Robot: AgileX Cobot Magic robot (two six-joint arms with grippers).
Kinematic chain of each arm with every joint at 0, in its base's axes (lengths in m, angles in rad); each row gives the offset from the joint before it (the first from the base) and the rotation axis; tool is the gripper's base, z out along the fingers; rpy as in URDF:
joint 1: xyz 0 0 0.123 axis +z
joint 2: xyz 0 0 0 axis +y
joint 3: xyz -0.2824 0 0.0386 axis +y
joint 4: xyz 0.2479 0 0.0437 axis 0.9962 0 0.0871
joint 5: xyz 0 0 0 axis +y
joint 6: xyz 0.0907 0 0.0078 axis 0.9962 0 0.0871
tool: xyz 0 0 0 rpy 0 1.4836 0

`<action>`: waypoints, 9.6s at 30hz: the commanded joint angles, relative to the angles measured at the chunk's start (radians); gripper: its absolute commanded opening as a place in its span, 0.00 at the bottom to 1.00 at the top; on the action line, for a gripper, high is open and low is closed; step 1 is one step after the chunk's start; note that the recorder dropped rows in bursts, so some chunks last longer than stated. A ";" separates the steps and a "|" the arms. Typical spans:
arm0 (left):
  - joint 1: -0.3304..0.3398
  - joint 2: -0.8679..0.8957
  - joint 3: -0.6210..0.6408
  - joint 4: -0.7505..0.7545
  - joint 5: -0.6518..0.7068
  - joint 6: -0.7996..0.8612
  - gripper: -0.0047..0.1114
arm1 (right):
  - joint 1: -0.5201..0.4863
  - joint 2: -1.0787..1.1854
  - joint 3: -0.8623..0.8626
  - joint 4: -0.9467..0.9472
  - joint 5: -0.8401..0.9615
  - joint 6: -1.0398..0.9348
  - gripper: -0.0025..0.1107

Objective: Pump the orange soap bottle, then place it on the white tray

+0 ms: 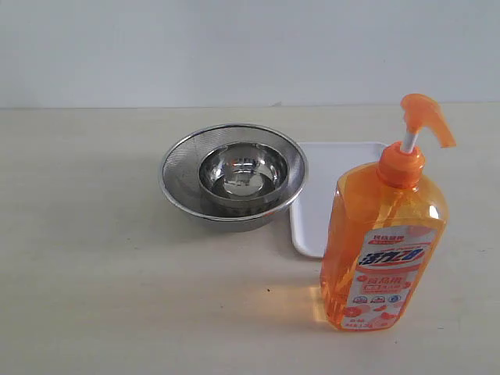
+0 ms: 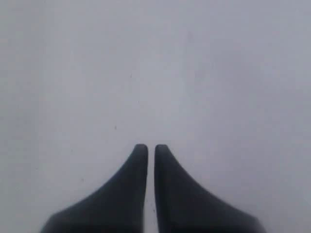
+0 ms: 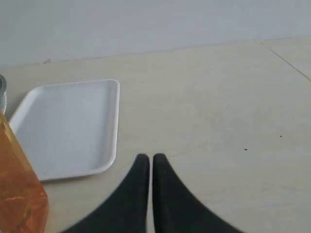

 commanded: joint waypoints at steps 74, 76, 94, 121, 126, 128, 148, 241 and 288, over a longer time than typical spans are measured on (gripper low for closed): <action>-0.383 1.960 -0.706 1.231 -0.660 -0.879 0.25 | 0.002 -0.005 0.000 -0.007 -0.007 0.000 0.02; -0.383 1.960 -0.706 1.208 -0.660 -0.879 0.47 | 0.002 -0.005 0.000 -0.007 -0.007 0.000 0.02; -0.387 1.960 -0.706 1.133 -0.724 -0.708 0.99 | 0.002 -0.005 0.000 -0.007 -0.007 0.000 0.02; -0.478 2.042 -0.805 1.060 -0.722 -0.583 0.99 | 0.002 -0.005 0.000 -0.007 -0.007 0.000 0.02; -0.483 2.060 -0.823 1.049 -0.761 -0.583 0.99 | 0.002 -0.005 0.000 -0.007 -0.007 0.000 0.02; -0.496 2.062 -0.835 1.044 -0.756 -0.583 0.99 | 0.002 -0.005 0.000 -0.007 -0.005 0.000 0.02; -0.595 2.201 -1.038 0.963 -0.719 -0.579 0.99 | 0.002 -0.005 0.000 0.000 -0.005 0.000 0.02; -0.595 1.621 -1.062 1.135 -0.357 -0.933 0.08 | 0.002 -0.005 0.000 -0.009 -0.007 0.000 0.02; -0.243 1.562 -0.879 1.732 0.984 -1.928 0.08 | 0.002 -0.005 0.000 0.008 -0.006 0.000 0.02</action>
